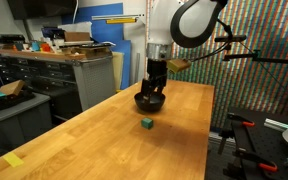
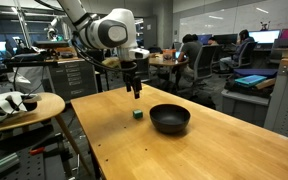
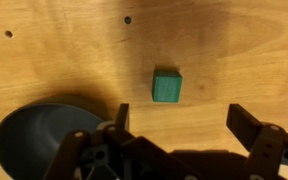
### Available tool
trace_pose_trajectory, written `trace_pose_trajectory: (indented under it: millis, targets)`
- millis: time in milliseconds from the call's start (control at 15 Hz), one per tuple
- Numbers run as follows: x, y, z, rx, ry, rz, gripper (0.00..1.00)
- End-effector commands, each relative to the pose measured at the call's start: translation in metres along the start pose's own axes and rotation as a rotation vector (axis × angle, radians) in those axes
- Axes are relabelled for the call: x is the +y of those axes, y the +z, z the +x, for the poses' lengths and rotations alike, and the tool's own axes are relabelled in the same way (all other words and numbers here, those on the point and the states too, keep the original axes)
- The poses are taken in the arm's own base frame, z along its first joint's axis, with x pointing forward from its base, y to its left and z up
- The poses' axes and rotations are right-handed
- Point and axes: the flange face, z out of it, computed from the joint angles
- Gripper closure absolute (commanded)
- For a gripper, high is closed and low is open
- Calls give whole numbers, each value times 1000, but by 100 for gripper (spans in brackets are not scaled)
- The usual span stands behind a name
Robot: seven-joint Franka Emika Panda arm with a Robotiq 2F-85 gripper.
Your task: Put the green cube in the bowl
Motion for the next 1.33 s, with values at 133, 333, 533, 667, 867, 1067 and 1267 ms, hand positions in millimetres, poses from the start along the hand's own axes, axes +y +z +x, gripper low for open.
trace_pose_trajectory:
  millis: [133, 333, 533, 667, 867, 1067, 1267]
  targets:
    - [-6, 50, 27, -45, -23, 1, 0]
    - [-5, 73, 36, -74, -31, -2, 0]
    - [-3, 91, 42, -101, -38, -1, 0]
    - [-2, 97, 45, -121, -45, 2, 22]
    - [-2, 103, 45, -155, -63, 4, 44]
    - [-3, 105, 42, -195, -70, 12, 67]
    - [-6, 99, 40, -211, -71, 19, 83]
